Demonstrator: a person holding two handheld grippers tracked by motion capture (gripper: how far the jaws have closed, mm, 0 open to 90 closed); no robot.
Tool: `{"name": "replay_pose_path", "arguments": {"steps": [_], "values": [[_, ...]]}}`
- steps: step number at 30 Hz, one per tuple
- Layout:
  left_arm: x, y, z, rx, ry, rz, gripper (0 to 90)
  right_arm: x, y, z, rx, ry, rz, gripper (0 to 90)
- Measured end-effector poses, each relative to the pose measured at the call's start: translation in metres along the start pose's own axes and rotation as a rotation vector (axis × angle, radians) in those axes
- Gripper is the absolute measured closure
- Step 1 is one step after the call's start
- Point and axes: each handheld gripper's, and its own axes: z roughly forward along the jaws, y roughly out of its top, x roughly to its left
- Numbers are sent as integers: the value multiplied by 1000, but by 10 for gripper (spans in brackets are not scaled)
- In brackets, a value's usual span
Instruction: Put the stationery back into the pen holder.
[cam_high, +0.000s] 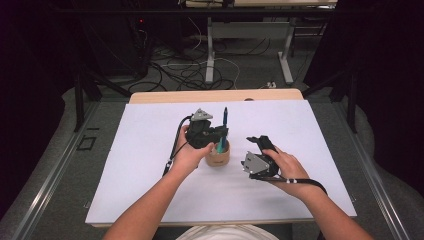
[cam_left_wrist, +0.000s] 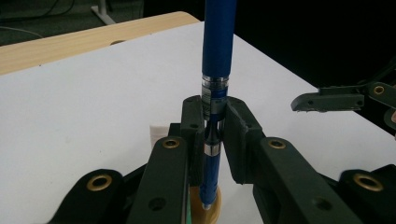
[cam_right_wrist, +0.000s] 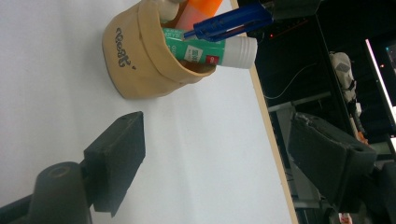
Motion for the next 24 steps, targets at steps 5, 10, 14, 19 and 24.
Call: {"name": "replay_pose_path", "arguments": {"steps": [5,10,14,19,24], "values": [[-2,-6,5,-17,14,-2,795,1,-2,1,-4,-1,16,189],[-3,-12,9,-19,25,8,794,1,-2,0,10,-1,9,189],[-3,-16,13,-14,32,9,794,2,-2,0,14,2,13,189],[-4,-17,14,-2,39,24,790,2,-2,1,14,2,14,190],[-2,-16,11,-25,36,17,645,1,-3,1,16,2,13,190]]}}
